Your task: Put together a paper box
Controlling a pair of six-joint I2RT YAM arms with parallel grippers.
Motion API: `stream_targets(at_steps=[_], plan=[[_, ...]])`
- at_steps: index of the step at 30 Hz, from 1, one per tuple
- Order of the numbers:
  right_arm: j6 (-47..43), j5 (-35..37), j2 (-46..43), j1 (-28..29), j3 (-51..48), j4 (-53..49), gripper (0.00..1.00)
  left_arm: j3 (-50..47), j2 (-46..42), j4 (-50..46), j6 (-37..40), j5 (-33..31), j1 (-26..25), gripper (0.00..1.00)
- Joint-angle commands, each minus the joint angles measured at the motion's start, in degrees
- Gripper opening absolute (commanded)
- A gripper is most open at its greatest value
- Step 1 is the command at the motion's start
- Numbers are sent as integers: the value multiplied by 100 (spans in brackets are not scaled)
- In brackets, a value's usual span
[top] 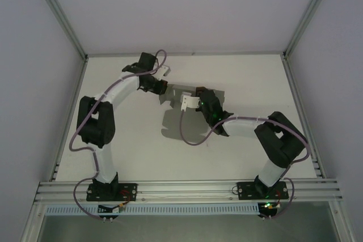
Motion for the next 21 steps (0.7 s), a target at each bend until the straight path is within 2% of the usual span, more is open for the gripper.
stream_targets(at_steps=[1,3,6,9,13,15,21], plan=[[217,108,232,72,-53,1080,0,-461,-472,638,-1622,-1045,-274,0],[167,236,436,65,-9,1410,0,-691,-603,716,-2147,-1333,-473,0],[39,370,734,57,60,1876,0,-839,-652,678,-2406,-1934,-915,0],[-54,421,945,59,73,2277,0,-962,-704,708,-2548,-2002,-1182,0],[-34,414,953,56,-8,2410,0,-1195,-783,813,-2760,-1746,-1290,0],[-35,339,914,43,-87,2438,0,-1310,-821,817,-2774,-1827,-1310,0],[-328,40,922,-26,-487,2692,0,-1578,-1175,815,-2616,-2019,-1279,26]])
